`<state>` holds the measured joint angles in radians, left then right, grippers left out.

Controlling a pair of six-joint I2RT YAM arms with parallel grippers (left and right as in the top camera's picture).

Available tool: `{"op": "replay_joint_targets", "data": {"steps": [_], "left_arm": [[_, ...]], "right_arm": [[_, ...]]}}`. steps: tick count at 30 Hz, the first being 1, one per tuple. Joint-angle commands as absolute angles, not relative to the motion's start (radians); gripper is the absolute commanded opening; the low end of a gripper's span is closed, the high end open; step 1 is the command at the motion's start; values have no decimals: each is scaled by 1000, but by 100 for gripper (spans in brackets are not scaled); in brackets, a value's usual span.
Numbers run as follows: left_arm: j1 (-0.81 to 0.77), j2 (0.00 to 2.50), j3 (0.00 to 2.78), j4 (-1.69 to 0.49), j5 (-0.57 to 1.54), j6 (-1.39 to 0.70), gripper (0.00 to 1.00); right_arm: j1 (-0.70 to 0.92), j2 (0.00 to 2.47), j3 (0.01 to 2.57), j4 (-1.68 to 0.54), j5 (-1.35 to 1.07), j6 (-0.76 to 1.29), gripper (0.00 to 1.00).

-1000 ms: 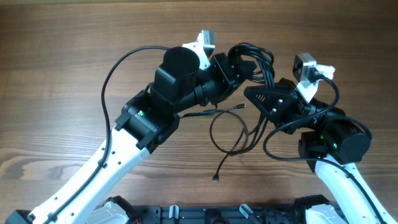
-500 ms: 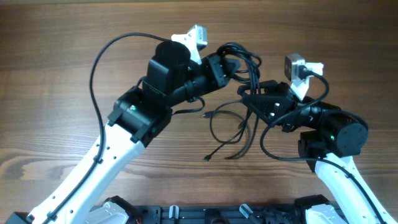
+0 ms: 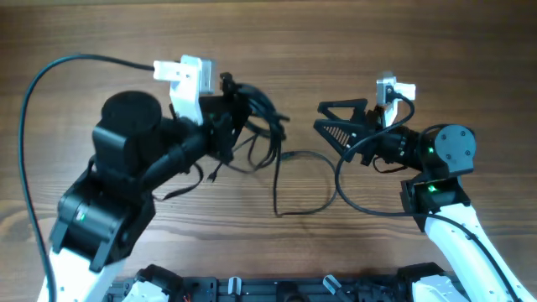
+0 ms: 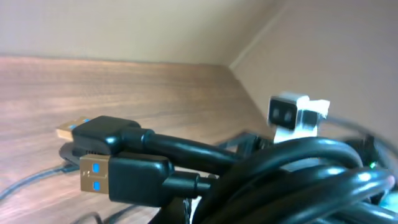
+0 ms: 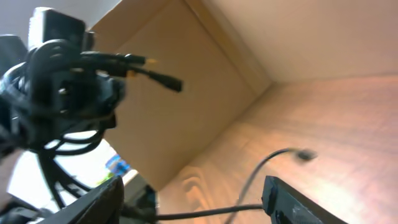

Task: Untangle cables
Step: 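Pull the grippers apart to separate the cable loops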

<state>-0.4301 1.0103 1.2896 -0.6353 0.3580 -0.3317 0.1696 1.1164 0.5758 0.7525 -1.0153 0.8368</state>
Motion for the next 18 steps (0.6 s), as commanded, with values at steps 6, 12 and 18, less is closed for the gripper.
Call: {"op": "replay_joint_targets", "data": {"steps": [6, 12, 18], "left_arm": [[-440, 1024, 1302, -717, 236, -84, 4], [-440, 1084, 1302, -711, 96, -121, 4], [-440, 1140, 1302, -707, 80, -166, 4]], "right_arm": [[171, 1113, 607, 521, -849, 448, 82], [171, 1110, 776, 209, -776, 245, 83], [171, 1070, 960, -93, -772, -4, 79]]}}
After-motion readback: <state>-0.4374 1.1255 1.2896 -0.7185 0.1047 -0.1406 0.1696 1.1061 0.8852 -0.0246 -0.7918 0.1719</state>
